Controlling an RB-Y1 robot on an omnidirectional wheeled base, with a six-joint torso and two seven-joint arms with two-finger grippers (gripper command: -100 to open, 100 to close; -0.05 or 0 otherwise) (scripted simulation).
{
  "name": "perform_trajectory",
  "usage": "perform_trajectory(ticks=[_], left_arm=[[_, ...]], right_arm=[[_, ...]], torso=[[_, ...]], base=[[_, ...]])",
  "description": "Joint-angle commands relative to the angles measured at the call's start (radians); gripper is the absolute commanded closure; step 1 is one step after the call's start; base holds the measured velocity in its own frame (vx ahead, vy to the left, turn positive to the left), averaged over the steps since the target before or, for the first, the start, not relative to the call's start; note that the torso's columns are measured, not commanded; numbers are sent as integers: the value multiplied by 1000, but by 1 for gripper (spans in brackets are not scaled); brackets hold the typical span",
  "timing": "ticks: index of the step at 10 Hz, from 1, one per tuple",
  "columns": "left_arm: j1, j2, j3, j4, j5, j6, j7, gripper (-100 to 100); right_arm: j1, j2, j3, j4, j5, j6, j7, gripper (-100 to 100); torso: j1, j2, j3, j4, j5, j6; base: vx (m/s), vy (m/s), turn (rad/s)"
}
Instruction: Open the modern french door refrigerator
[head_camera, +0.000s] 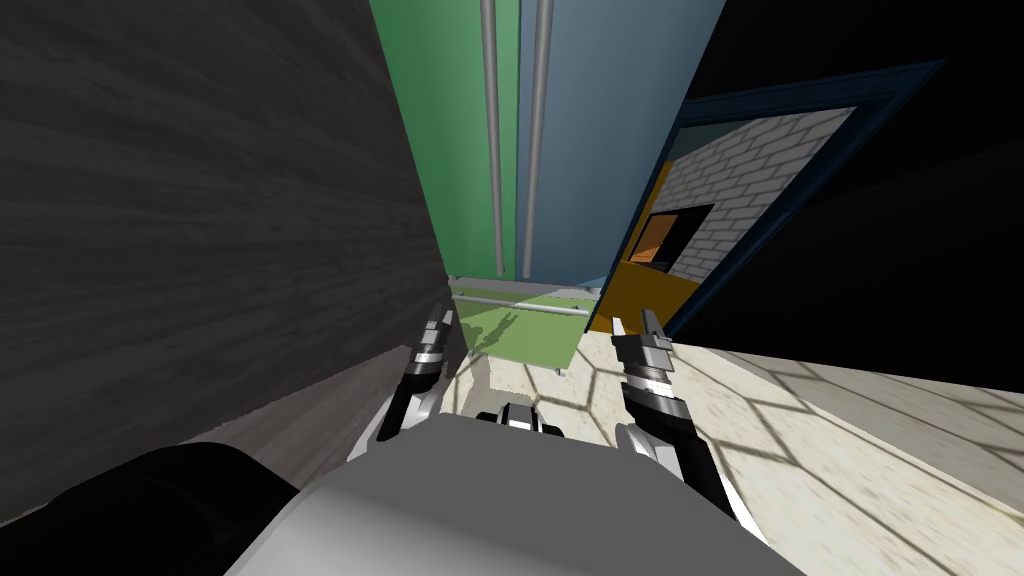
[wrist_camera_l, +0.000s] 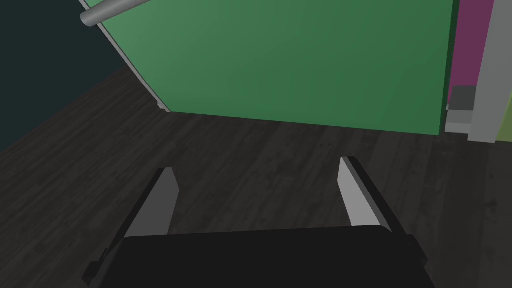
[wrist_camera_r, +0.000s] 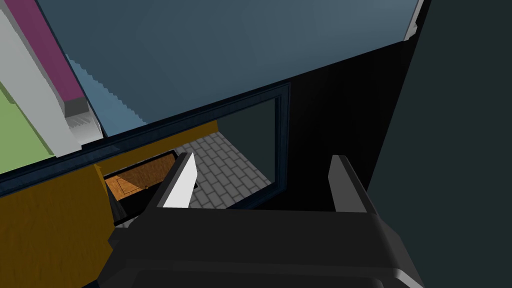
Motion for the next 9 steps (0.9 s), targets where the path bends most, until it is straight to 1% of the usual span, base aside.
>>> perform_trajectory(ticks=[1,9], left_arm=[[-26,10,-3,79,-15,-37,-11,-100],[-98,32,-13,321,-61,-158,-40,-100]], right_arm=[[0,0,0,0,0,0,0,0],[0,0,0,0,0,0,0,0]], torso=[[1,0,0,0,0,0],[1,0,0,0,0,0]], base=[[96,-13,-15],[102,-19,-14]])
